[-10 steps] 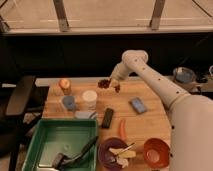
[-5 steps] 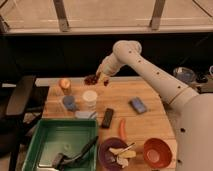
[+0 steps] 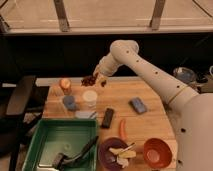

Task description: Place grapes in plastic cup

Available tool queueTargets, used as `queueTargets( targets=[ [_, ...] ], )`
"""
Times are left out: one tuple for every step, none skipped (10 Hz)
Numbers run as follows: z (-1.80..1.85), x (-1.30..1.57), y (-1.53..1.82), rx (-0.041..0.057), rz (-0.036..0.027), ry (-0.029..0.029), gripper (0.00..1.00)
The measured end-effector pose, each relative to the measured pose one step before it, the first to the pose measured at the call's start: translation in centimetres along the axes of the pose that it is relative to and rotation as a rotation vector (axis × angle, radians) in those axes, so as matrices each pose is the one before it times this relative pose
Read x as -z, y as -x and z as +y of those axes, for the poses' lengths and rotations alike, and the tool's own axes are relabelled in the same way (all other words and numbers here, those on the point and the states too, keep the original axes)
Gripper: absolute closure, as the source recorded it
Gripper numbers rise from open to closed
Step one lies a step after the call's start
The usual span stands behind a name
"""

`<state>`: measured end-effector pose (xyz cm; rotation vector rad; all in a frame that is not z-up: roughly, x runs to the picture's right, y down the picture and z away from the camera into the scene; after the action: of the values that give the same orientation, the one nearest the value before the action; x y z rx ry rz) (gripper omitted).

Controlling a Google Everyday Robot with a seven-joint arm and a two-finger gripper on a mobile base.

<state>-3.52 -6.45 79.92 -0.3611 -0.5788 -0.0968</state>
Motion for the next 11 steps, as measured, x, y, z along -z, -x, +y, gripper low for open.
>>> queueTargets(
  targets=[
    [-0.303,0.228,0.123,0.02070,0.00451,-0.00740,1.00],
    [-0.452,0.052,0.691,0.03519,-0.00045,-0.00094,1.00],
    [-0.721,-0.100,1.291,0.04910,-0.00344,0.00064,1.00],
    [-1.062,-0.369,1.893,0.05805,-0.00353,0.00227,1.00],
    [-0.955,-0.516,1.692,0.04781,-0.00688,0.00459,1.00],
    [-0.619,-0.293,0.996,0.03256,-0.00588,0.00451,1.00],
    [-0.860,-0.597,1.578,0.05403,-0.02202,0.01128,1.00],
    [-0.416,-0.661,1.095,0.03701,-0.02594,0.01375,1.00],
    [-0.250,-0.775,1.147,0.03496,-0.02610,0.01636,1.00],
    [0.008,-0.913,0.957,0.03086,-0.01395,0.02362,1.00],
    [0.307,-0.988,0.697,0.02311,-0.01041,0.02066,1.00]
  ],
)
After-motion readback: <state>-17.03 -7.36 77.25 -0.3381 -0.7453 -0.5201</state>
